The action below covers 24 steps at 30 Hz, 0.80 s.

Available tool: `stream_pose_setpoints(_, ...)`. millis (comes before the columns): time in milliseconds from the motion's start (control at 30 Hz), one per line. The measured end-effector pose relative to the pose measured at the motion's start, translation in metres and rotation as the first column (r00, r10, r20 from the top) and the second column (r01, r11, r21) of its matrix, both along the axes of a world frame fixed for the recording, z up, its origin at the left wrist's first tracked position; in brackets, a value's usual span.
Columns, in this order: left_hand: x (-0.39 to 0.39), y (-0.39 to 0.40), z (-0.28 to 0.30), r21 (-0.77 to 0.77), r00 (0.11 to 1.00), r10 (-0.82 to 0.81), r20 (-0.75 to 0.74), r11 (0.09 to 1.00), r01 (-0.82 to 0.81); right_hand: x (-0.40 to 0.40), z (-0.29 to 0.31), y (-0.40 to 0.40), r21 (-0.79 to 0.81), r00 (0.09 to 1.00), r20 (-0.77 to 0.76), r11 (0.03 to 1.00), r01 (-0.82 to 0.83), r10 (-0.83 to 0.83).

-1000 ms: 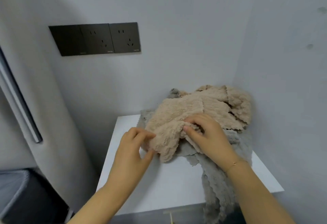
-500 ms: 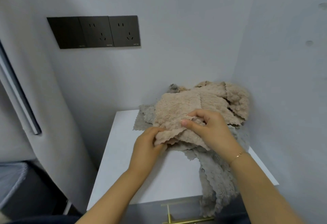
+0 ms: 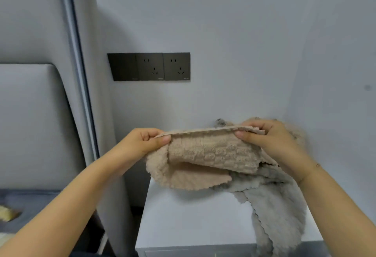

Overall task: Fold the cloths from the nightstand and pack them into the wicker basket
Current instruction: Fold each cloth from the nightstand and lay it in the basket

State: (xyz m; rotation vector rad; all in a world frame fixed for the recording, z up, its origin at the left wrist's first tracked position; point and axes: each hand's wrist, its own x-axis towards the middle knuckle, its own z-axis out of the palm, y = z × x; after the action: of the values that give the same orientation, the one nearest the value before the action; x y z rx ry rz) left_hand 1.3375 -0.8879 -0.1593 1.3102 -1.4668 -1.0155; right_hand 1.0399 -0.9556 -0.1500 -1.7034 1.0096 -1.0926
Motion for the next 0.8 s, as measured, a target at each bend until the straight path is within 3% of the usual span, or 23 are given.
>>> stream_pose_setpoints(133, 0.017, -0.010, 0.058, -0.103, 0.984, 0.126, 0.127, 0.988, -0.113, 0.021, 0.049, -0.018, -0.079, 0.990, 0.112, 0.993, 0.090, -0.081)
stream_pose_setpoints(433, 0.032, -0.030, 0.130, -0.296, 0.972, 0.225, 0.063, 0.935, -0.197, 0.042, 0.109, -0.056, -0.071, 0.948, 0.296, 0.988, 0.140, -0.113)
stream_pose_setpoints(633, 0.027, 0.002, 0.114, -0.431, 0.953, 0.277, 0.123, 0.880, -0.201, 0.020, 0.097, -0.023, -0.115, 0.964, 0.265, 0.993, 0.026, 0.005)
stream_pose_setpoints(800, 0.022, 0.049, 0.042, -0.254, 0.964, 0.149, 0.220, 0.963, -0.091, -0.010, 0.029, 0.019, 0.024, 0.991, 0.081, 0.994, -0.107, 0.105)
